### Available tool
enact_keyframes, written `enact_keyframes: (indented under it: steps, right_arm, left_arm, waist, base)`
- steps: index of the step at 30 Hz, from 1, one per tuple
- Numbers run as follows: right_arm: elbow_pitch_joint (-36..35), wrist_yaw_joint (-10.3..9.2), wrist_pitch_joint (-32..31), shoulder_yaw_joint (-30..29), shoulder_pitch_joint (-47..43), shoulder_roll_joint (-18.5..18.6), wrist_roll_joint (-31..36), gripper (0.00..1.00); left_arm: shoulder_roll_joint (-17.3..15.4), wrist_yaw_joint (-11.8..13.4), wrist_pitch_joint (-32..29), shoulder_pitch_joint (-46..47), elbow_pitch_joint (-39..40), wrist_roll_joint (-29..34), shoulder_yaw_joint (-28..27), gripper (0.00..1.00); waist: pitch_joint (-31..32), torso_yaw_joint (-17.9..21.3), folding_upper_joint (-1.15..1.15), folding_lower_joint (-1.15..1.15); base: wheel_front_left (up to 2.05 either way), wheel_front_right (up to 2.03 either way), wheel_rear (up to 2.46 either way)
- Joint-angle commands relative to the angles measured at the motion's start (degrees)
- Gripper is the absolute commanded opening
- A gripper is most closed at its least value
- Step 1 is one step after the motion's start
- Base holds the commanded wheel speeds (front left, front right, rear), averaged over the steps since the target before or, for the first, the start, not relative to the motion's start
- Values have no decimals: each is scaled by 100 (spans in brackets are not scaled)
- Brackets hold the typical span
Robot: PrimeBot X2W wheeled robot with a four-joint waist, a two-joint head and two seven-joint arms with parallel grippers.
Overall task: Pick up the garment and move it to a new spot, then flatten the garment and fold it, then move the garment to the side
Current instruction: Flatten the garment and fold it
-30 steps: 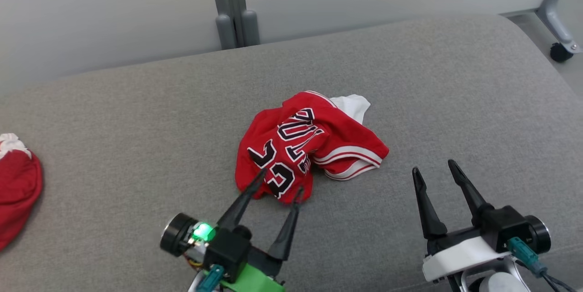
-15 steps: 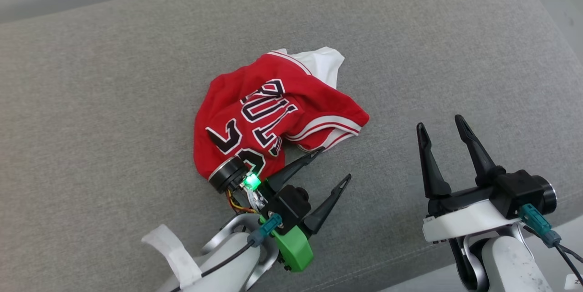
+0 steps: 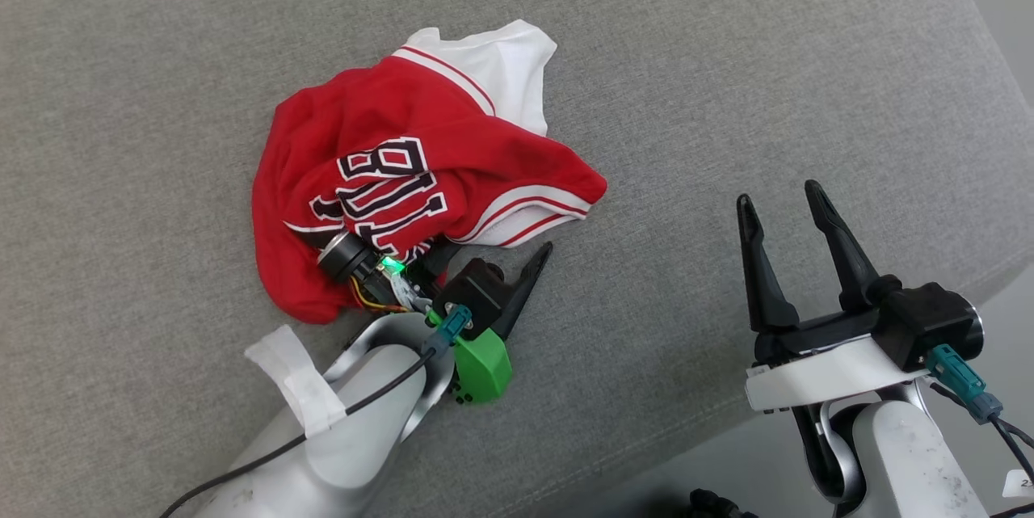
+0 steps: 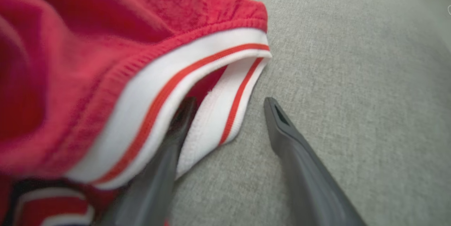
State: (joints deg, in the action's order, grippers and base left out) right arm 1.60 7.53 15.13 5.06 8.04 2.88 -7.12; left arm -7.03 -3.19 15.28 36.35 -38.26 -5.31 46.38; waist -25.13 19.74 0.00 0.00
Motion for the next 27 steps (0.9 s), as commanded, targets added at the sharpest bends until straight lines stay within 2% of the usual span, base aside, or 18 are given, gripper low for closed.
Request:
enact_keyframes:
  steps: [1,2,5,9,14,17,21,27]
  right_arm:
    - [-14,-8,3,25,75,0,-37,100]
    - [-10,-8,3,27,85,1,-44,100]
    - [18,-8,3,21,74,1,-71,100]
    - [87,-8,3,48,34,2,-109,100]
    - [198,-8,3,169,-42,2,-177,100]
    - [266,-8,3,242,-113,2,-204,100]
    - [324,-8,3,348,-148,4,-235,100]
    - [316,-7,3,206,-211,-1,-148,100]
  left_arm:
    - [-57,60,-26,68,-215,58,-40,6]
    - [-44,65,-32,90,-260,36,-69,0]
    - [21,13,-31,145,-114,-49,-147,0]
    - [179,-150,-12,205,495,-224,-253,0]
    - [296,-380,-11,597,1244,-829,-452,0]
    - [331,-423,-94,1109,1450,-1278,-482,0]
    - [231,-435,-585,2213,1794,-2010,-560,0]
    - [258,-417,-1126,3541,2069,-2958,-1191,0]
  waist:
    - [-138,134,0,0]
    - [-140,137,0,0]
    - [-89,111,0,0]
    - [96,59,0,0]
    - [502,32,0,0]
    - [746,40,0,0]
    - [961,92,0,0]
    - [1089,-105,0,0]
  base:
    - [0,0,0]
    - [0,0,0]
    - [0,0,0]
    - [0,0,0]
    - [0,0,0]
    - [0,0,0]
    - [0,0,0]
    - [0,0,0]
